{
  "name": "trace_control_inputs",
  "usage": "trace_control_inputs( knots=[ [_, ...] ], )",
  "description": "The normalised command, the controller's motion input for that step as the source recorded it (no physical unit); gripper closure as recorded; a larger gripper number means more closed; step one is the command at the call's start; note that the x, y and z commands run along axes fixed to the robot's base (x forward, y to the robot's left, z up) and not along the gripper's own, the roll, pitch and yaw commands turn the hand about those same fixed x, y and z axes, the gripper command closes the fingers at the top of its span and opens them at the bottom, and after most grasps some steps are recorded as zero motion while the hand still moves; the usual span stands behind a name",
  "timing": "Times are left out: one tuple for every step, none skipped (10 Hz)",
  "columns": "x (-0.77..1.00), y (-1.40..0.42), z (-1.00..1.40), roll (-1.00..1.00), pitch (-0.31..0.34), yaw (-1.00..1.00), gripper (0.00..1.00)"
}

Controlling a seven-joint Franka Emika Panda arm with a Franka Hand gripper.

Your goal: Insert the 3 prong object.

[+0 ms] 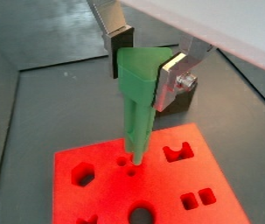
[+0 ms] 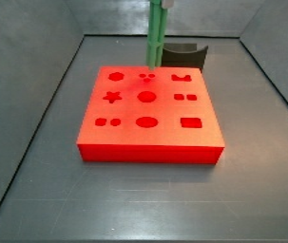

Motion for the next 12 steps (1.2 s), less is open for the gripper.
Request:
trace_control_inputs(
  knots=[
    [0.0, 0.09, -0.08, -0.2, -0.187, -0.02, 1.0],
    [-0.18, 0.05, -0.06, -0.22, -0.281, 0.0, 1.0],
    [-0.16, 0.0, -0.09, -0.18, -0.3, 0.09, 1.0],
    [-0.14, 0.0, -0.05, -0.05, -0.246, 0.33, 1.0],
    [-0.05, 0.0, -0.08, -0.06, -0.243, 0.39, 1.0],
    [-0.14, 0.03, -0.01, -0.03, -0.236, 0.41, 1.0],
    [-0.16, 0.0, 0.0, 0.0, -0.184, 0.38, 1.0],
    [-0.05, -0.05, 0.0, 0.0, -0.12, 0.51, 1.0],
    [-0.08, -0.15, 0.05, 0.09, -0.047, 0.5, 1.0],
    [-0.03, -0.12, 0.0, 0.09, -0.01, 0.41, 1.0],
    [0.0, 0.0, -0.17, 0.06, 0.0, 0.44, 1.0],
    [0.0, 0.0, -0.2, 0.06, -0.011, 0.31, 1.0]
  ],
)
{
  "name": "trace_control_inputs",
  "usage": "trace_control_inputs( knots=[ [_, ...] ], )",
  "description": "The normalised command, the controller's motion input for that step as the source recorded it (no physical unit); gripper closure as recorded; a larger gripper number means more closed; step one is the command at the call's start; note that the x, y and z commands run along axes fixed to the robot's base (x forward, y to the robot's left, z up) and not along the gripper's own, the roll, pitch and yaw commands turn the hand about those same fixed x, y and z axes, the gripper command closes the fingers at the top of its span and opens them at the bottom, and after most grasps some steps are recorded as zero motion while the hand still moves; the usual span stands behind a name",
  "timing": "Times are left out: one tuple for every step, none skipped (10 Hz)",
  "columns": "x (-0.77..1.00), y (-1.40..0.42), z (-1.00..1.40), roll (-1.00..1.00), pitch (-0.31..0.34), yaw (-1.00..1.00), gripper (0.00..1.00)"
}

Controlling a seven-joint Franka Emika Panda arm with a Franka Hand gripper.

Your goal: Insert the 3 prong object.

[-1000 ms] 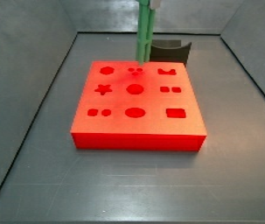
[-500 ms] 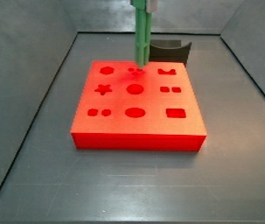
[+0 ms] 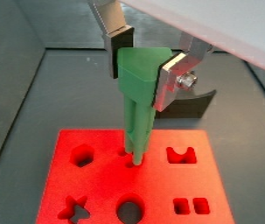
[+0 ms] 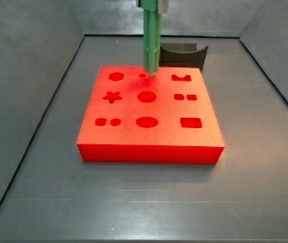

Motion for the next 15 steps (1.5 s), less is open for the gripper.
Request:
trace_control_inputs(
  knots=[
    [0.0, 0.0, -0.13, 0.11, 0.0, 0.0, 1.0],
    [0.0, 0.0, -0.14, 0.16, 0.046, -0.13, 1.0],
    [0.0, 0.0, -0.2, 0.12, 0.0, -0.1, 1.0],
    [-0.09, 0.0, -0.22, 0.09, 0.0, -0.11, 1.0],
    [-0.02, 0.0, -0.26, 0.05, -0.007, -0.07, 1.0],
    [-0.1, 0.0, -0.34, 0.0, -0.06, 0.0, 1.0],
    [-0.01, 0.0, -0.46, 0.0, -0.086, 0.0, 1.0],
    [0.0, 0.0, -0.85, 0.0, -0.019, -0.02, 1.0],
    [0.22, 0.05, -1.0, 0.0, 0.117, -0.13, 1.0],
    [0.22, 0.07, -1.0, 0.0, 0.114, -0.15, 1.0],
    [0.23, 0.11, -0.99, 0.0, 0.141, -0.16, 1.0],
    [0.25, 0.12, -1.0, 0.0, 0.14, -0.17, 1.0],
    [0.07, 0.24, -0.77, 0.0, 0.224, -0.21, 1.0],
    [0.05, 0.0, 0.0, 0.0, 0.044, 0.0, 1.0],
    [0.0, 0.0, 0.0, 0.0, 0.026, 0.0, 1.0]
  ],
)
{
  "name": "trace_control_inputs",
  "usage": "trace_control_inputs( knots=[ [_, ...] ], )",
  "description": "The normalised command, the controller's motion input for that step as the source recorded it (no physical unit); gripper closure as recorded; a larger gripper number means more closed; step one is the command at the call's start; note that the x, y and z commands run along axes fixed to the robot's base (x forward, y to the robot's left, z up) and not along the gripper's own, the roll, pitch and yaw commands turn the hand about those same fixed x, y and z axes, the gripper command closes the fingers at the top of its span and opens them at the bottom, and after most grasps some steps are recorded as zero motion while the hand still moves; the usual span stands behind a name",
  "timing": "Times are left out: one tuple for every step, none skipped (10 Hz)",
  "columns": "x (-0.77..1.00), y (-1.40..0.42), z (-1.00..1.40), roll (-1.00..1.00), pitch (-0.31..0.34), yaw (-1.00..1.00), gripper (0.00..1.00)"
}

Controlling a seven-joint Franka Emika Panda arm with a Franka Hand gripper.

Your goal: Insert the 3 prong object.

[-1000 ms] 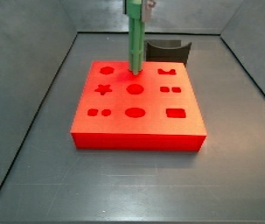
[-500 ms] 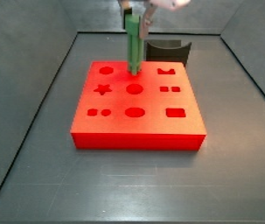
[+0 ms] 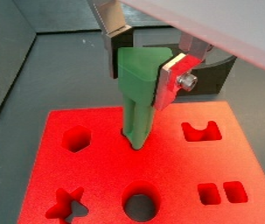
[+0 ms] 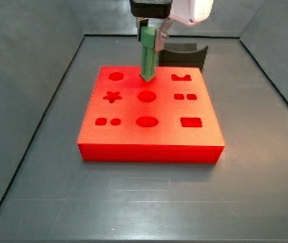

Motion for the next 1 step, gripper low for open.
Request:
trace_control_inputs(
  knots=[
    [0.0, 0.0, 0.0, 0.0, 0.0, 0.0, 1.0]
  ],
)
